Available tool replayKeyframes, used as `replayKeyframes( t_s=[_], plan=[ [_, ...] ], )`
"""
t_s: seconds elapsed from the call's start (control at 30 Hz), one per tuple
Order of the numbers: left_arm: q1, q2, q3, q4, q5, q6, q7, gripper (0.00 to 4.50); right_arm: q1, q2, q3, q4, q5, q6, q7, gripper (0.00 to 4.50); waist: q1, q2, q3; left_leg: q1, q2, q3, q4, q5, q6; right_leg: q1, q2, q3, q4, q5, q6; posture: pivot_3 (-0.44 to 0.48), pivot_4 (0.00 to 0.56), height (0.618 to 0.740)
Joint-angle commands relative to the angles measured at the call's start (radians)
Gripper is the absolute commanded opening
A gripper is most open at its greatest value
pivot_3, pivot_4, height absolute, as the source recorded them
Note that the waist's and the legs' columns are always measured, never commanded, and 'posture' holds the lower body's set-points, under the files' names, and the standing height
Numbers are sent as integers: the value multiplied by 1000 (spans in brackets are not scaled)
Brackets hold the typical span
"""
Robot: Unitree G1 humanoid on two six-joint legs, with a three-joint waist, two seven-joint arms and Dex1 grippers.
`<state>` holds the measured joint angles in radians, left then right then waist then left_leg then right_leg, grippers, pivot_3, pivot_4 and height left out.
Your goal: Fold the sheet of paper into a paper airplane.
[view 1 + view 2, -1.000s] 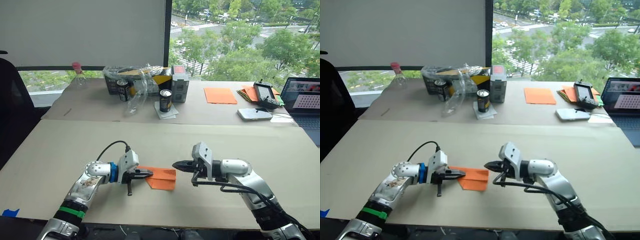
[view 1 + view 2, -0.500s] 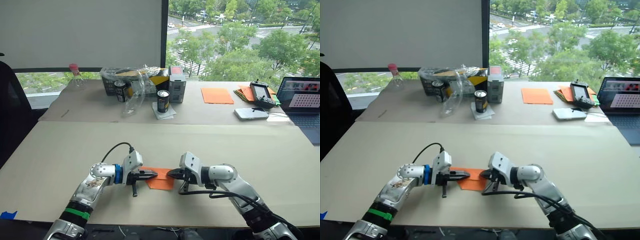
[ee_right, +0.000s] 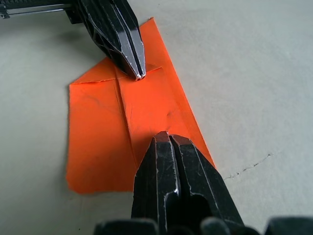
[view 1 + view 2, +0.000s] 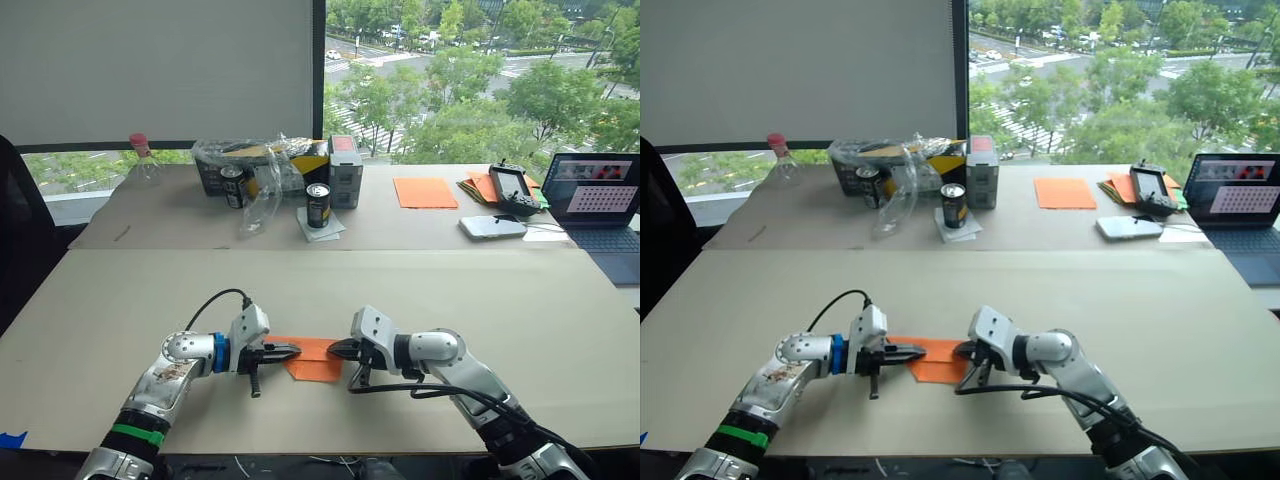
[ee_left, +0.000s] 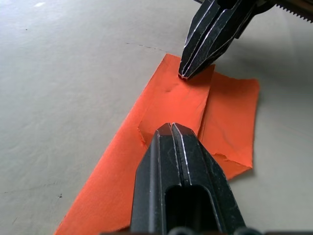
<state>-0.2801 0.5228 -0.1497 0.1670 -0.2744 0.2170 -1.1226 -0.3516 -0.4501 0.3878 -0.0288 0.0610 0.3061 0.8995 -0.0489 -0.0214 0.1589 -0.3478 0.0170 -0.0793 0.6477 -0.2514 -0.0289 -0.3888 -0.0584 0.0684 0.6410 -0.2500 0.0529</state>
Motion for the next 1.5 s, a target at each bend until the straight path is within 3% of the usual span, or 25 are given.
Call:
replayKeyframes(
  t_s=[0.03, 0.27, 0.5, 0.67, 0.83, 1.03, 1.3, 1.5],
  plan=[
    [1, -22, 19, 16, -15, 63, 42, 0, 17, 5, 59, 64, -45, 47, 5, 29, 0, 0, 0, 0, 0, 0, 0, 0, 0, 0, 0, 0, 0, 0, 0, 0, 150, 730],
    [-70, -46, 3, 70, 3, 69, 41, 0, 5, 12, 64, 84, -57, 38, 17, 29, -6, 0, 0, 0, 0, 0, 0, 0, 0, 0, 1, 0, 0, 0, 0, 0, 150, 730],
    [-80, -16, 102, 29, -69, 125, 69, 0, 3, 10, 44, 59, -48, 24, 12, 29, -18, -1, 1, 0, 0, 0, -2, 0, 0, -1, 1, 0, 0, 0, 0, 0, 150, 730],
    [-15, 84, 189, -163, -168, 239, 38, 0, -62, -7, -41, -110, 43, 126, 37, 29, -17, -3, 4, -10, 0, 0, -2, 0, 0, -12, 0, 1, 1, 0, 0, 0, 150, 730],
    [65, 256, 270, -342, -312, 414, -54, 0, -109, -114, -127, -289, 237, 307, 183, 29, -11, -3, 7, -34, -2, -2, 1, 1, -1, -35, -2, 1, 4, 6, -8, 0, 150, 730],
    [124, 358, 272, -440, -298, 415, -64, 0, -131, -191, -189, -296, 353, 449, 218, 29, 5, -4, 10, -35, -2, -2, 1, 1, -1, -35, -2, -1, 2, 6, -9, 0, 150, 730],
    [181, 372, 310, -475, -290, 380, -26, 0, -120, -142, -137, -124, 279, 343, 168, 2493, 2, -5, 12, -34, -1, 0, 2, 1, -1, -35, -1, 0, 3, 7, -10, 0, 150, 730],
    [232, 374, 316, -507, -306, 406, -15, 0, -159, -91, -143, -53, 336, 410, 193, 2493, 4, -5, 13, -35, -1, 0, 2, 1, -1, -36, -1, 0, 5, 7, -11, 0, 150, 730]
  ],
)
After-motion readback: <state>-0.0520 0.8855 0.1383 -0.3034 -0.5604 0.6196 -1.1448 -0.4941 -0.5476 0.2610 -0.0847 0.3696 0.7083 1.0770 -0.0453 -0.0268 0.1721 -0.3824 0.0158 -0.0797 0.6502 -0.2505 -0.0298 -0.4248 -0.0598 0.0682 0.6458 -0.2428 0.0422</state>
